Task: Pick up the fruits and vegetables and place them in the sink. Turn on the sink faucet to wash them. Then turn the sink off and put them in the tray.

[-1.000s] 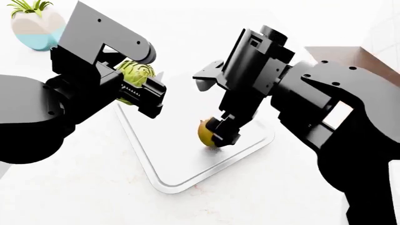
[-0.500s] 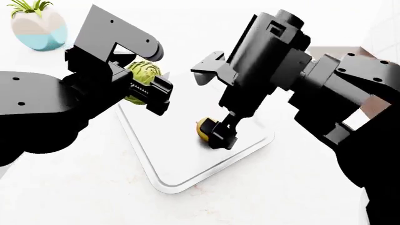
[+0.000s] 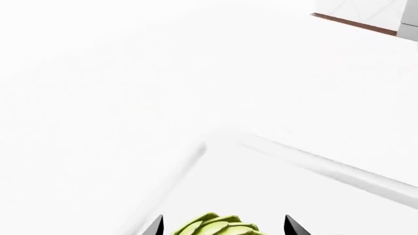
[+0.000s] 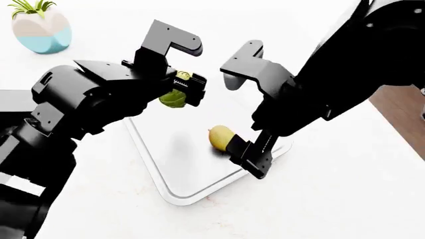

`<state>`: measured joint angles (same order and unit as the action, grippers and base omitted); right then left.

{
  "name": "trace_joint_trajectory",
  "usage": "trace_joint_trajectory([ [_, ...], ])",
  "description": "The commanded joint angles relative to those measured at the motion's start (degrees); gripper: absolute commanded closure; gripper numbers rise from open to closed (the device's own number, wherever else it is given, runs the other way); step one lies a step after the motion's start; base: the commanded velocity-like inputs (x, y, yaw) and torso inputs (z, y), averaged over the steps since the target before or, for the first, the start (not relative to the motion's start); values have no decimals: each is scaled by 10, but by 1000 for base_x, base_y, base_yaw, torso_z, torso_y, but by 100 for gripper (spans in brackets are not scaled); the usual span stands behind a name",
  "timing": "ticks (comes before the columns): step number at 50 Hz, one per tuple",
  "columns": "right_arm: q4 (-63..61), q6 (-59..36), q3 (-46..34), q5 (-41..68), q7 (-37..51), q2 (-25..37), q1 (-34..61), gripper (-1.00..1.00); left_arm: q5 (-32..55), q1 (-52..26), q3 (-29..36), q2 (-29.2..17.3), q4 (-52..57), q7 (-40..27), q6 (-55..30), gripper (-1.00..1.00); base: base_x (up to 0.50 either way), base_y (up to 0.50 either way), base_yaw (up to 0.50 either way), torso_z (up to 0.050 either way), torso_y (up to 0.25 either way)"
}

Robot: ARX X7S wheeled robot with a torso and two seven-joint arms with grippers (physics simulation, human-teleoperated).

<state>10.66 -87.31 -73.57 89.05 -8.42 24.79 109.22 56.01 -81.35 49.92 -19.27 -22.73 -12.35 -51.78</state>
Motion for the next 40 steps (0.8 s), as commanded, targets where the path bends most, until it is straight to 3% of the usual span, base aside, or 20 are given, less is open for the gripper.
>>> trace_joint_trajectory([
  [1,-41,12,3,103,97,39,14,-100,-71,-10,49,84,-196,70,65,100,0,0,0,0,0],
  [10,-41,24,-5,96,83,42,16,-100,-88,-8,63,114,-260,93,86,100,0,0,0,1,0],
  [18,-40,31,-13,92,75,43,15,-100,-87,-8,66,114,-256,94,82,100,0,0,0,0,1],
  [19,-40,32,-13,92,75,43,15,-100,-87,-8,66,113,-254,93,80,-100,0,0,0,0,0],
  [31,-38,42,-22,93,72,46,14,-100,-67,-10,58,88,-194,71,42,-100,0,0,0,0,0],
  [40,-31,45,-30,82,56,37,19,-100,-19,-14,27,38,-71,27,-13,-100,0,0,0,0,0],
])
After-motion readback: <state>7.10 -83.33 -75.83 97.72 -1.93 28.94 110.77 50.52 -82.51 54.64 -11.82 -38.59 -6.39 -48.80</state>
